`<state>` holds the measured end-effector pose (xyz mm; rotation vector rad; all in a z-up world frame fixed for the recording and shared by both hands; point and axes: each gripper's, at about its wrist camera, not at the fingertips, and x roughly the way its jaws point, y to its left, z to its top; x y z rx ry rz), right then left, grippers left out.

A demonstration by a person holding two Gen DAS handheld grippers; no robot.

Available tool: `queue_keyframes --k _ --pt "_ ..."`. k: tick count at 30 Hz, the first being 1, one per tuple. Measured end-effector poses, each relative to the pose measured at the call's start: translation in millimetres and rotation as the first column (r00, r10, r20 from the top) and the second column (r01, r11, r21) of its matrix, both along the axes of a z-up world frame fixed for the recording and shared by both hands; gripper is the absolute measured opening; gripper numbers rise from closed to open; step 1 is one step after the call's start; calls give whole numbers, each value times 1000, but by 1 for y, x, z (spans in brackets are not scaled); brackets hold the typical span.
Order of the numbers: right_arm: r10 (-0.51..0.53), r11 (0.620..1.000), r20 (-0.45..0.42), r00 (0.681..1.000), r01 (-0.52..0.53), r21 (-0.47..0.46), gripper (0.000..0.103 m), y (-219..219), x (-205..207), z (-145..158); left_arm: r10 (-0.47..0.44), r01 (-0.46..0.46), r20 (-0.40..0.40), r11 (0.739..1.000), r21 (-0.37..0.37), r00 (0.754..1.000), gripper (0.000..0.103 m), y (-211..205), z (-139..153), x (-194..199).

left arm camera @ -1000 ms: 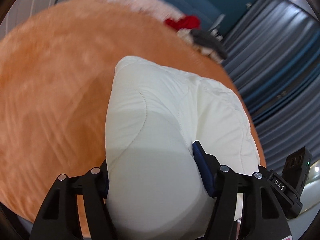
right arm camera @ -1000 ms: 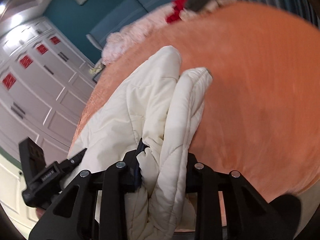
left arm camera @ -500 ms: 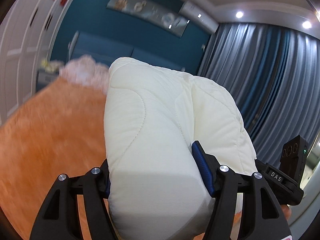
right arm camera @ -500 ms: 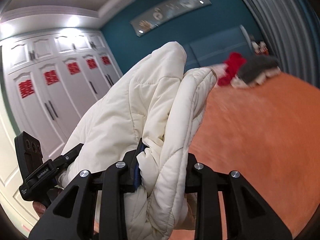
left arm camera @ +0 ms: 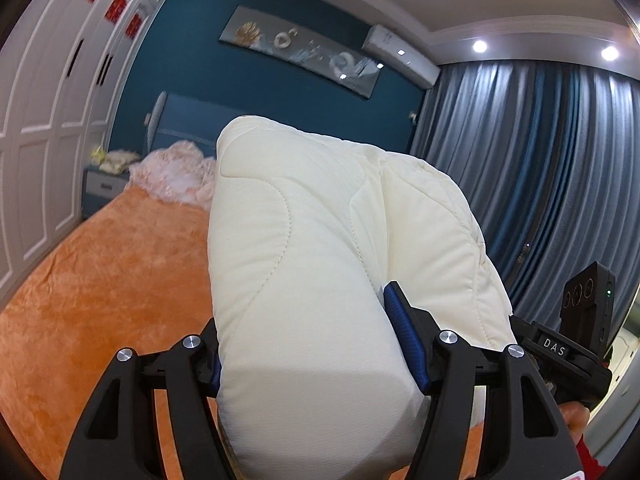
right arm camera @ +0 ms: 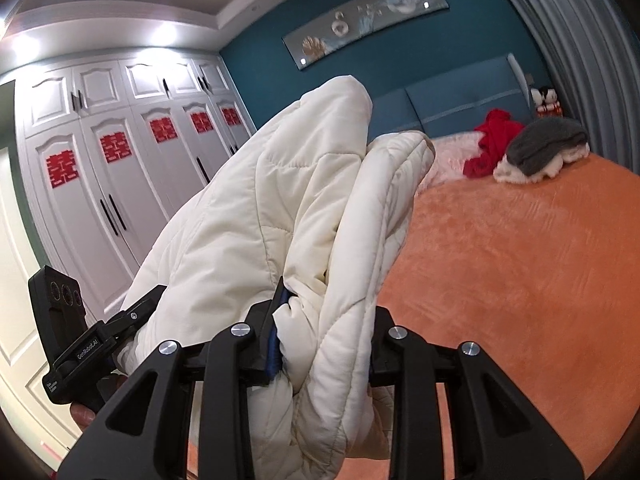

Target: Fold large clothes

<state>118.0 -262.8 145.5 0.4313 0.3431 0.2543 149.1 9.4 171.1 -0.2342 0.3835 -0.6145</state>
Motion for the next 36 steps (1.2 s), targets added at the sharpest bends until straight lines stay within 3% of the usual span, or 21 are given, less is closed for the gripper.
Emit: queue_keyframes --k 14,19,24,31,36 --pt "-12 999 -238 971 19 27 28 7 59 -121 9 0 -220 999 43 975 63 3 -118 64" --pt "-16 999 -350 937 30 35 29 9 65 -173 12 10 -338 998 64 941 63 3 -174 76" --pt "-18 998 -481 877 44 43 29 14 65 -229 39 14 -454 994 113 890 63 1 -230 81" --pt "-3 993 -518 855 62 97 39 10 59 -260 69 3 -459 988 154 886 66 1 -251 71" --pt "-17 992 -541 841 83 97 49 5 55 -256 125 -40 -514 984 174 849 74 4 -251 77"
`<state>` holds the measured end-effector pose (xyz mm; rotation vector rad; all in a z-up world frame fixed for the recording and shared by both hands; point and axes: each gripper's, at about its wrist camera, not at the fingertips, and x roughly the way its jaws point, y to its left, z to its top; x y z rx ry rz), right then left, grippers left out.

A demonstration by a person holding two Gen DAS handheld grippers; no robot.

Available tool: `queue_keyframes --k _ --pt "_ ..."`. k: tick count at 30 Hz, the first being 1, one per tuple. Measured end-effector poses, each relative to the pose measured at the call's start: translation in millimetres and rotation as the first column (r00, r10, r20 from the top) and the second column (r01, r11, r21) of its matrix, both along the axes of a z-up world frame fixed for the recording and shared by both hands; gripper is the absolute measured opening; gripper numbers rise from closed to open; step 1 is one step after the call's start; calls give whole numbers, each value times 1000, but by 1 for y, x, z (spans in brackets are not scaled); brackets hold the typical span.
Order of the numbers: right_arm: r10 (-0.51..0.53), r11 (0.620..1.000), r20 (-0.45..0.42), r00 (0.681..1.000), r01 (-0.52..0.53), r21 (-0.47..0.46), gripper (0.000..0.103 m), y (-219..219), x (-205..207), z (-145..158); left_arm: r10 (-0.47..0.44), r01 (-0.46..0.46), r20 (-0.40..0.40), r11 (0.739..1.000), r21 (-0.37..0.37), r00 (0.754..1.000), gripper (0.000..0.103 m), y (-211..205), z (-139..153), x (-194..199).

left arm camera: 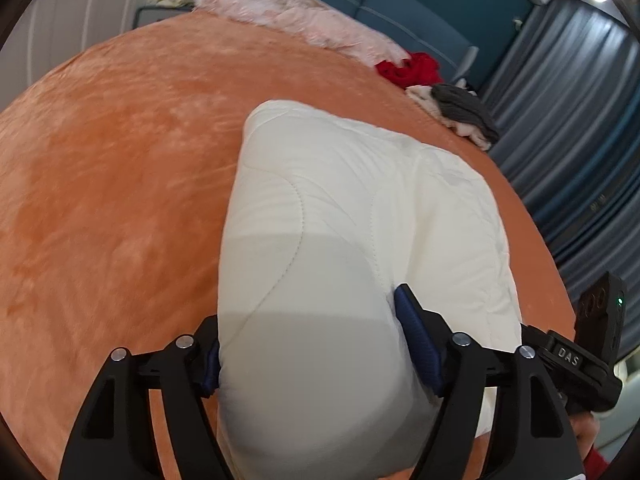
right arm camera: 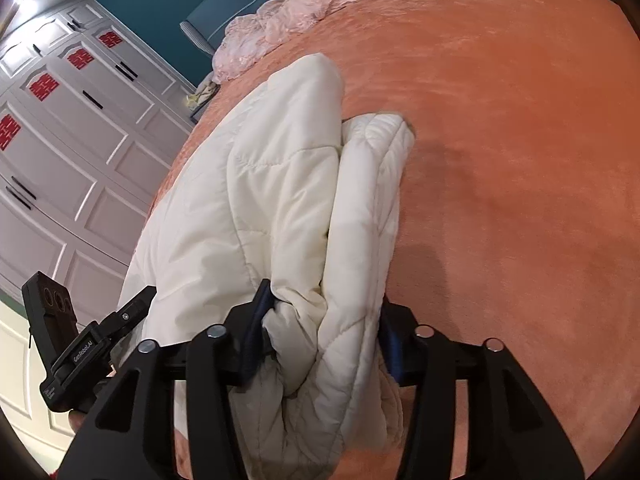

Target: Fold large clothes

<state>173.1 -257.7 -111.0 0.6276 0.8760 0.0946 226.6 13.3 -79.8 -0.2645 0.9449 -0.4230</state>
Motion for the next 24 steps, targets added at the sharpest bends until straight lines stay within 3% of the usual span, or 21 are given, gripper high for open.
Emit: queue_keyframes --k 2,5,9,10,13,18,24 --pt "-3 1000 -15 1000 2 -25 57 -2 -2 8 33 -32 -28 999 34 999 76 3 6 -2" --pt "-6 995 1 1000 6 -97 60 -5 -16 27 74 -71 -28 992 103 997 74 8 23 -11" --pt "-20 986 36 999 25 -166 60 -7 -32 57 92 -103 60 972 213 994 74 6 53 -26" --pt "-12 983 53 999 21 -182 54 -4 -32 68 89 -109 92 965 240 992 74 3 62 -28" --pt "13 975 89 996 7 -221 50 7 -19 91 68 -120 156 928 353 985 74 -18 81 -23" --pt "27 969 114 993 2 -248 50 25 25 115 46 -106 168 923 370 985 74 -42 94 7" --pt "-65 971 37 997 72 -227 50 20 80 93 67 -99 95 914 393 993 74 -57 70 54"
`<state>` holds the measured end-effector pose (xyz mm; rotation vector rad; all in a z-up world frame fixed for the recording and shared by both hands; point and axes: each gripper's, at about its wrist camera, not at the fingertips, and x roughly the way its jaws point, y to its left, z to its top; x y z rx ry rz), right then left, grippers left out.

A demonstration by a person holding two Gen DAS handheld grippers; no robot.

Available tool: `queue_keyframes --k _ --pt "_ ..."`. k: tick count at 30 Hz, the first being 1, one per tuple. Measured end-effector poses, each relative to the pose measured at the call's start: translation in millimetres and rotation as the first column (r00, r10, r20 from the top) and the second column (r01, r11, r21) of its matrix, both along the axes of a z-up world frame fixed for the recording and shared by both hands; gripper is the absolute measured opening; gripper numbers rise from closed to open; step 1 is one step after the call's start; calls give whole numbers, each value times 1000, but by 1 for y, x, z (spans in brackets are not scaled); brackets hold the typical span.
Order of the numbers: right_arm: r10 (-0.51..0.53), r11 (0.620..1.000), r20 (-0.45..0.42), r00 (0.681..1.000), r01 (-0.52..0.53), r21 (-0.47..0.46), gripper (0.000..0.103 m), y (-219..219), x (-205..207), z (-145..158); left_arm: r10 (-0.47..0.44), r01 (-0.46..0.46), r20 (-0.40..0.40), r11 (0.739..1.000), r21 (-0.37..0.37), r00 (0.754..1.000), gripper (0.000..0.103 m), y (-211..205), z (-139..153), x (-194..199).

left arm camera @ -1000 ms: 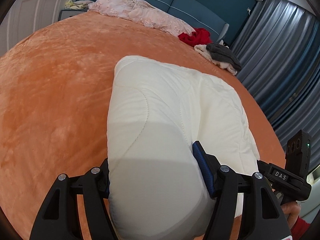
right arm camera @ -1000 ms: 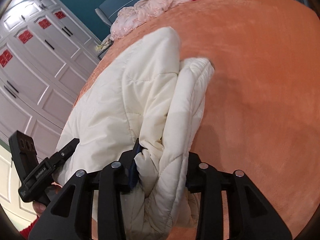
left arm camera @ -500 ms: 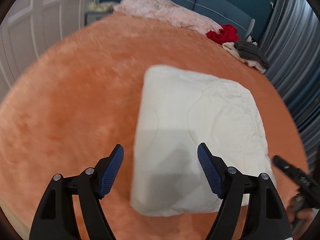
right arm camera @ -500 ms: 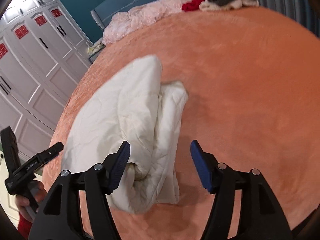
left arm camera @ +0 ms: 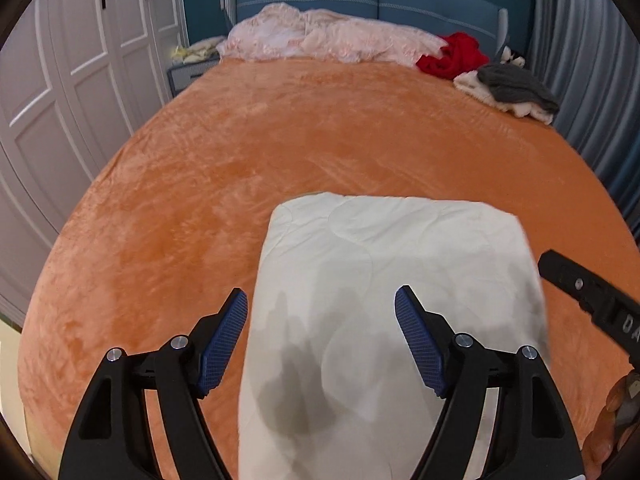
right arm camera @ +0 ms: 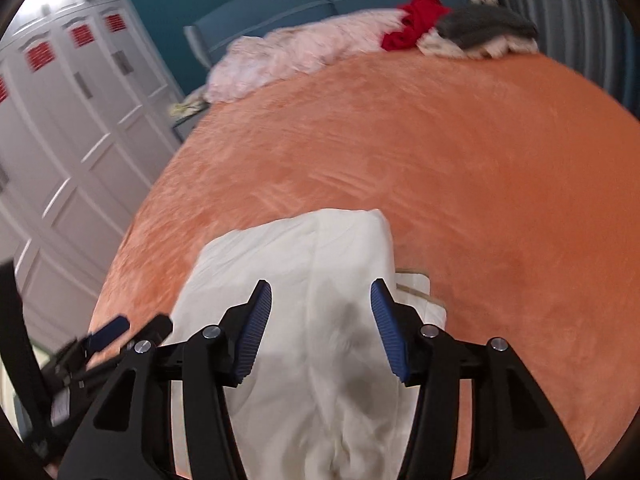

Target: Fold large clothes

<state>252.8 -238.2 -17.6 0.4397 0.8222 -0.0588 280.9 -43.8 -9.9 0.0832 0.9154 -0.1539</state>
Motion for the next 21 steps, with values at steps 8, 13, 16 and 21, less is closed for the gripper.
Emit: queue_keyframes --k 8,13,16,21 --pt "-43 999 -124 991 44 3 22 -5 33 -66 31 -31 -55 999 8 998 74 -7 -49 34" --pt "-39 998 -127 991 31 -63 18 -4 42 -88 53 -53 -39 999 -2 998 77 -12 -66 41" --pt "-37 996 -134 990 26 -80 18 -4 49 -98 58 -57 -19 998 7 998 78 -17 -74 42" --pt "-29 997 -131 991 18 -80 19 -3 56 -107 70 -70 -14 998 5 997 81 -19 -84 48"
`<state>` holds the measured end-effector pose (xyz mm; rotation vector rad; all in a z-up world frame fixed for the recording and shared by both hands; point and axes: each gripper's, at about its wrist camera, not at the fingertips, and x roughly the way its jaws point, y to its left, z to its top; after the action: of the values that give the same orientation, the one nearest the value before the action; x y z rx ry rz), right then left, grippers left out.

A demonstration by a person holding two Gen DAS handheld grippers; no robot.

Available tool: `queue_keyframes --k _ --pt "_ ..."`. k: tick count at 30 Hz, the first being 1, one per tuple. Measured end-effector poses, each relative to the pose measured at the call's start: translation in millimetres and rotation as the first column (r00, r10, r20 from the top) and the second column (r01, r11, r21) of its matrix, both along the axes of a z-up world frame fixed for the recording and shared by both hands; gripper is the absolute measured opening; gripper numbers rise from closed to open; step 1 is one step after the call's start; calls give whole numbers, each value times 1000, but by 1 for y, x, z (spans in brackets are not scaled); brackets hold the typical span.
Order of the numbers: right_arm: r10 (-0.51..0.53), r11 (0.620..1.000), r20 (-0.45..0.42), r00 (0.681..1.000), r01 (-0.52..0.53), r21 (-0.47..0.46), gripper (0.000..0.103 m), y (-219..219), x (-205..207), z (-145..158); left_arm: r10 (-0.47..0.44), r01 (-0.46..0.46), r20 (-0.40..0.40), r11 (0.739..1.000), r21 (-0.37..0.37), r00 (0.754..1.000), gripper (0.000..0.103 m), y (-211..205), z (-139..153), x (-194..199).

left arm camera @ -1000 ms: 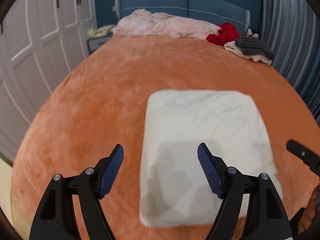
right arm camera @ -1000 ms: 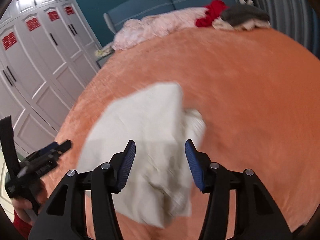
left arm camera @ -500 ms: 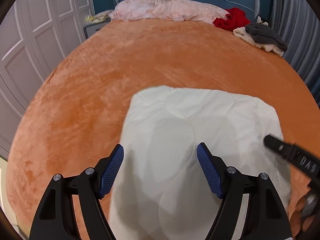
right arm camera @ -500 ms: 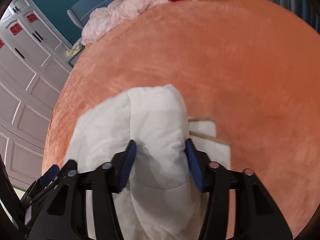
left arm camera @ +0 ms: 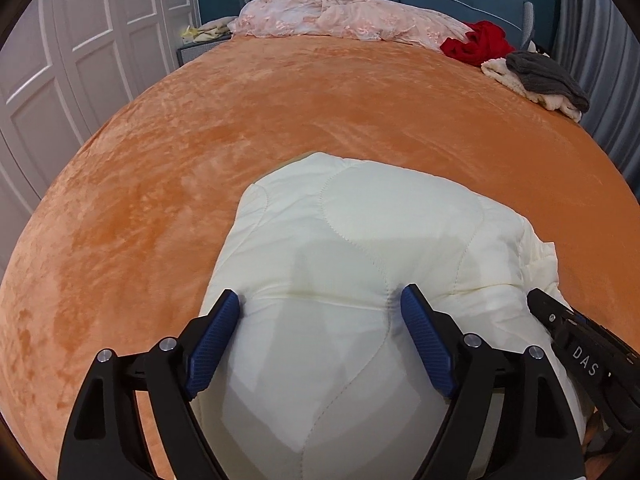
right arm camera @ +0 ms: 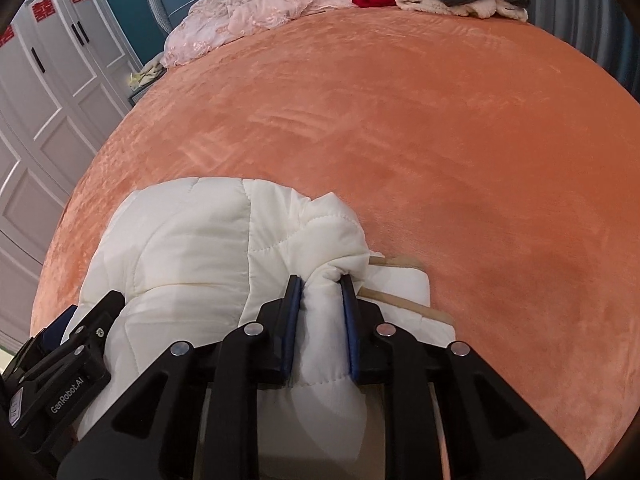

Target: Fold large clothes

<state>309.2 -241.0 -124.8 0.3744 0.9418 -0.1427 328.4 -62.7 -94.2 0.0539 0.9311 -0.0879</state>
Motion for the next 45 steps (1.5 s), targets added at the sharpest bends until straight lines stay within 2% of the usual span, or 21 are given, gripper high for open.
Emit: queue_keyframes --k 11,16,20,22,24,26,27,30,32,35,38,45 --pt "4 999 24 1000 -4 -33 20 5 2 -8 16 -16 28 1000 22 999 83 -5 -12 2" --pt "0 1000 36 999 -1 8 23 0 -1 -6 19 -19 34 1000 23 999 84 -4 -11 1" --pt "5 996 41 999 -9 88 28 -16 -26 26 -7 7 20 1000 12 1000 84 6 2 -11" --pt "41 997 77 996 -46 55 28 -15 -51 46 -15 15 19 1000 0 1000 84 14 13 -25" --pt "98 995 95 991 -100 15 22 -9 -76 63 -12 12 8 1000 -21 1000 84 24 23 -45" --pt "171 985 89 981 -170 -13 8 1 -101 74 -8 7 -6 999 -41 1000 84 33 31 -64" --pt "200 980 76 977 -199 -20 7 6 -109 76 -3 2 -23 999 -49 1000 84 37 33 -74" --pt "264 964 8 964 -264 -33 4 23 -126 68 2 -7 -79 998 -63 997 83 46 32 -99" --pt "282 955 -44 958 -285 -81 2 32 -135 56 10 -17 -106 998 -64 994 82 51 27 -116" --pt "275 956 -93 957 -282 -78 0 35 -137 40 25 -36 -151 997 -72 988 83 57 16 -129" --pt "259 960 -141 956 -271 -73 0 36 -131 24 32 -41 -157 998 -52 987 84 56 9 -134" --pt "239 965 -158 958 -252 -72 0 41 -125 9 49 -51 -162 999 -6 985 86 47 2 -130"
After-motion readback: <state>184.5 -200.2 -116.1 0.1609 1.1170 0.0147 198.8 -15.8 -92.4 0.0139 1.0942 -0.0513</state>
